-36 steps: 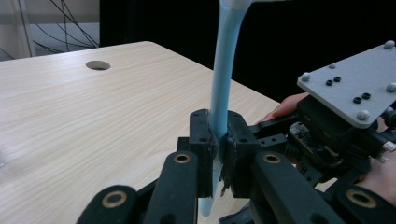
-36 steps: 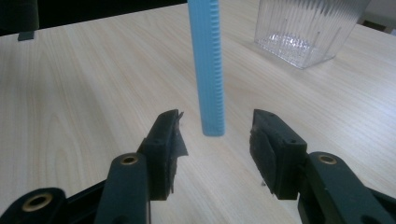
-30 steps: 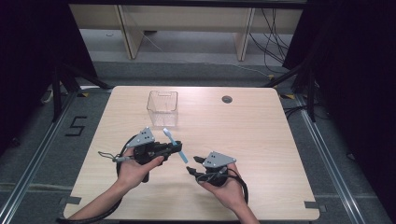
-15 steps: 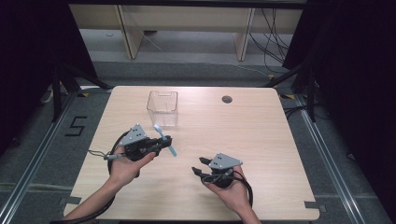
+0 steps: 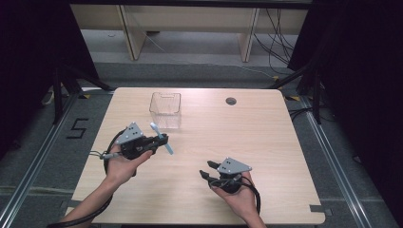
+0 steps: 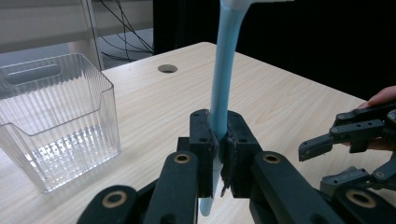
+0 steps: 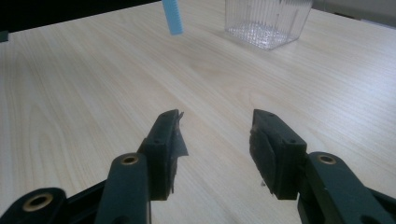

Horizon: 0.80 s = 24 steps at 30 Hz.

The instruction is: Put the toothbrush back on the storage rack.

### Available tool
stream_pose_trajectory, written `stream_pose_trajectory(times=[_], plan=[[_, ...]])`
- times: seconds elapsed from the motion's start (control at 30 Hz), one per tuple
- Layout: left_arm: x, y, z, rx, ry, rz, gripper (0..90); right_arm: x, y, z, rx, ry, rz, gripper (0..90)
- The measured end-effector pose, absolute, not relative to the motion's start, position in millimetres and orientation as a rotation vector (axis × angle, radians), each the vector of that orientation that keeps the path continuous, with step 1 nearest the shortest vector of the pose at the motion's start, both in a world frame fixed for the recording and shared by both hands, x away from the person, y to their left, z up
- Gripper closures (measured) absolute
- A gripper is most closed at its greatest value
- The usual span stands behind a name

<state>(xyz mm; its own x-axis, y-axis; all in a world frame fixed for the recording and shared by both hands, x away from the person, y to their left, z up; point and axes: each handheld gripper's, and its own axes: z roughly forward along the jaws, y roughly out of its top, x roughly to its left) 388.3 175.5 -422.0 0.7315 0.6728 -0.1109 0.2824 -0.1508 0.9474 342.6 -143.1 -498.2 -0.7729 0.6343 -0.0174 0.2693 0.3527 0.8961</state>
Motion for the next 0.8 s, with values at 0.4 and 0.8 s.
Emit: stream_pose_trajectory(times=[0.4, 0.8], plan=[[393.5, 180.0, -420.3, 1.745, 0.769, 0.447, 83.0, 341.1, -147.9, -502.5, 0.824, 2.236, 1.410, 53.1], [400.7, 185.6, -418.9, 1.740, 0.782, 0.487, 83.0, 340.0, -147.5, -505.7, 0.842, 2.218, 1.429, 52.7]])
